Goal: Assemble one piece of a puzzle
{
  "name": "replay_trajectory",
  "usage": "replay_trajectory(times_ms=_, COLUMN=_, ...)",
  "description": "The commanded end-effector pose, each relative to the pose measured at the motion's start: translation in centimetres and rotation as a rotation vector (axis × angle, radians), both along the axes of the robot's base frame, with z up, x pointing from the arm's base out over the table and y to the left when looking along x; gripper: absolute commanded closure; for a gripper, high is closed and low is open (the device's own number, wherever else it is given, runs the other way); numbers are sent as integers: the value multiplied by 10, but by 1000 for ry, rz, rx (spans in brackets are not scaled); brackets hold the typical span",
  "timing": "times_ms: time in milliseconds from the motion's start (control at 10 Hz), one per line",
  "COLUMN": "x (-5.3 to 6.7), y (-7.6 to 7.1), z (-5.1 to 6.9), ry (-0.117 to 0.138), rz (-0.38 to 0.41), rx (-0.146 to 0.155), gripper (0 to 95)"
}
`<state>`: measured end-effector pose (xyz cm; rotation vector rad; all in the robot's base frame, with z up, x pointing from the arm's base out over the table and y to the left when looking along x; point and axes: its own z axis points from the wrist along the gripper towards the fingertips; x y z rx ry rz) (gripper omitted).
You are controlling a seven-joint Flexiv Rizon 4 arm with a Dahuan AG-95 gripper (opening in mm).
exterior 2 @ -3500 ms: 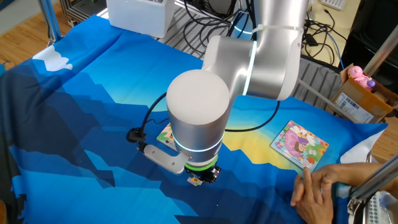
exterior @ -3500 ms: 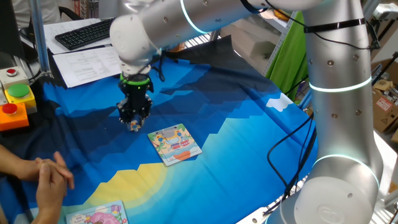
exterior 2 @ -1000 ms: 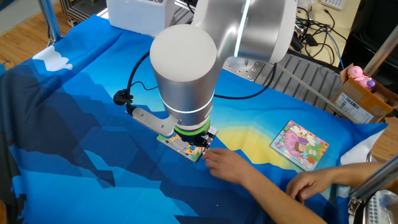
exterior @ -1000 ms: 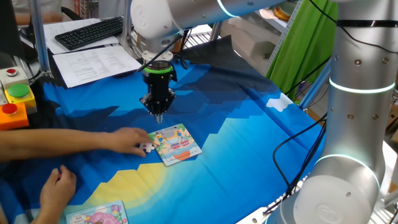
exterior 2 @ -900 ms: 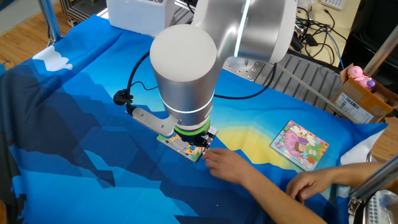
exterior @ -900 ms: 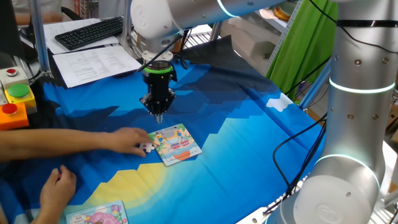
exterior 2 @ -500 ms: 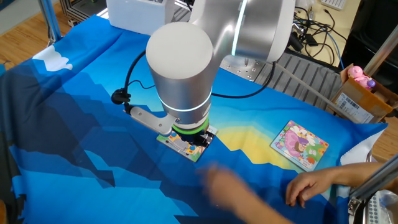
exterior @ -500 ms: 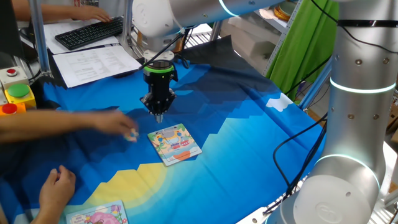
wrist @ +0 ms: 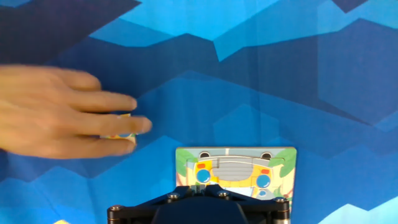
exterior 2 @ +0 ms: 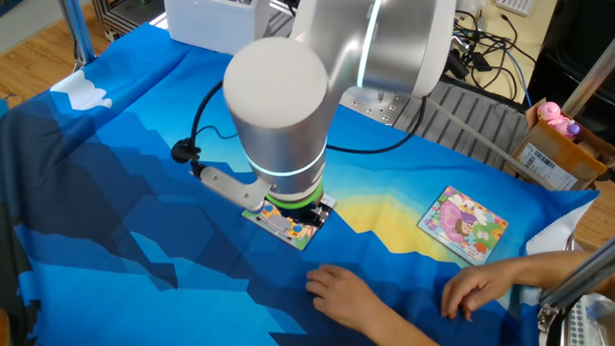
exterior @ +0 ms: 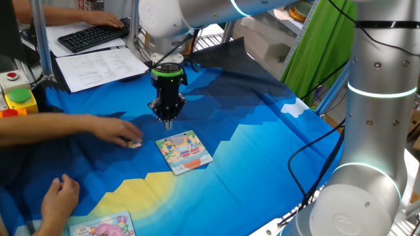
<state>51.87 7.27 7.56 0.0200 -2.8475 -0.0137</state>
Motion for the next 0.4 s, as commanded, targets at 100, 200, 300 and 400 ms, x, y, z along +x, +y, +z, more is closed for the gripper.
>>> replay_trajectory(times_ms=100, x=-1, y=0, z=-1, ry=-7, rz=-2, rx=-6, gripper=950)
replay_trajectory(times_ms=200, x=-1, y=0, z=-1, ry=-6, rz=-5, rx=-6, gripper=950)
replay_trajectory(times_ms=300, x=-1, y=0, z=-1, ry=-4, rz=-5, rx=-6, gripper=950)
replay_trajectory(times_ms=400, x=-1, y=0, z=-1, ry=-4, rz=-7, rx=-7, gripper=950)
